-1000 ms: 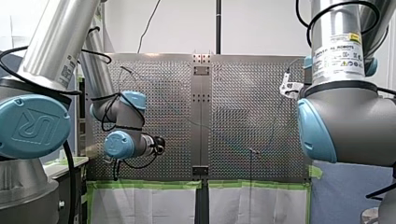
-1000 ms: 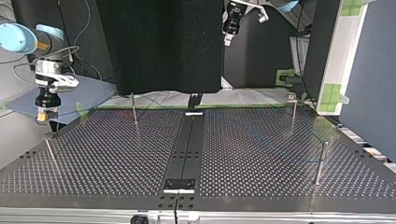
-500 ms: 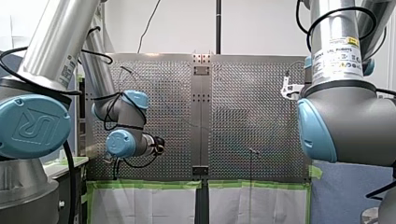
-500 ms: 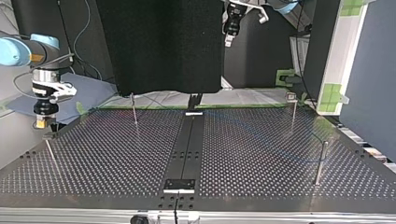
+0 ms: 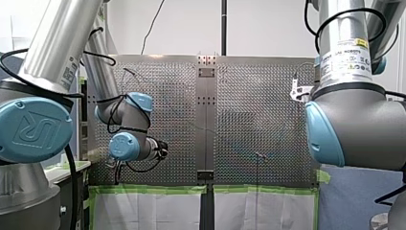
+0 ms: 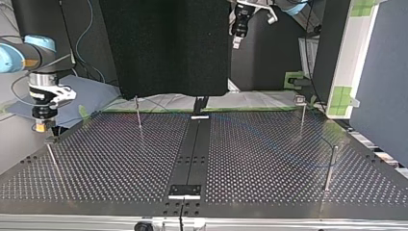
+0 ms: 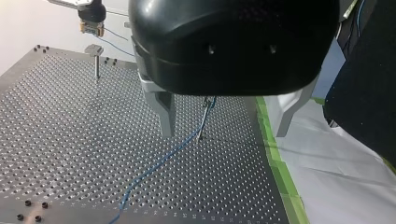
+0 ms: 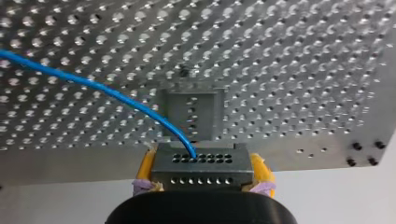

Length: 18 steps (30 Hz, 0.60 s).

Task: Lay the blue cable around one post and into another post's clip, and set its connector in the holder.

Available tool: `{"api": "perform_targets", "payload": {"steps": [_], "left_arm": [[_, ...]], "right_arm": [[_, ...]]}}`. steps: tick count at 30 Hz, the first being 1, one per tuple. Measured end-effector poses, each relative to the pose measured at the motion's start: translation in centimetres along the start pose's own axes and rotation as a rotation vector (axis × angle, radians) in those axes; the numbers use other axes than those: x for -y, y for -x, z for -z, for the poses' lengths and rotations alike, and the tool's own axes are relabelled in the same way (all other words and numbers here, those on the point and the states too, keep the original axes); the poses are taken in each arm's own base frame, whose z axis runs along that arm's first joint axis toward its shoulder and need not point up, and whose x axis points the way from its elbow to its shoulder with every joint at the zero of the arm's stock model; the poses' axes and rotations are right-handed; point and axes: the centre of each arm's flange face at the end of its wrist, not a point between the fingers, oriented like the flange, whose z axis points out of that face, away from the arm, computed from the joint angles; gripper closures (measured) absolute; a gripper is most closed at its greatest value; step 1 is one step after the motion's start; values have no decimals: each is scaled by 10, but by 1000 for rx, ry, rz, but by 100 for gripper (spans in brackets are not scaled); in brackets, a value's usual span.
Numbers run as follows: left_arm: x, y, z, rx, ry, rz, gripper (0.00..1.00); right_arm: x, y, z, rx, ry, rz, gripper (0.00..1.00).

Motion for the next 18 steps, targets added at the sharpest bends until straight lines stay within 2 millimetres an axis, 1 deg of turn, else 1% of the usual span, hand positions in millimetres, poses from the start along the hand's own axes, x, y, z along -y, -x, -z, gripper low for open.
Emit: {"api": "perform_targets", "payload": {"steps": [4, 7, 18], "left_arm": [[0, 0, 0, -3, 1, -1, 0], [-1, -1, 1, -7, 2, -3, 0], [0, -1, 2, -11, 2, -5, 0]], "right_arm": [[-1, 15, -5, 16, -1, -5, 100], [0, 20, -8, 17, -5, -9, 100], [1, 9, -19, -5, -30, -34, 100]]}}
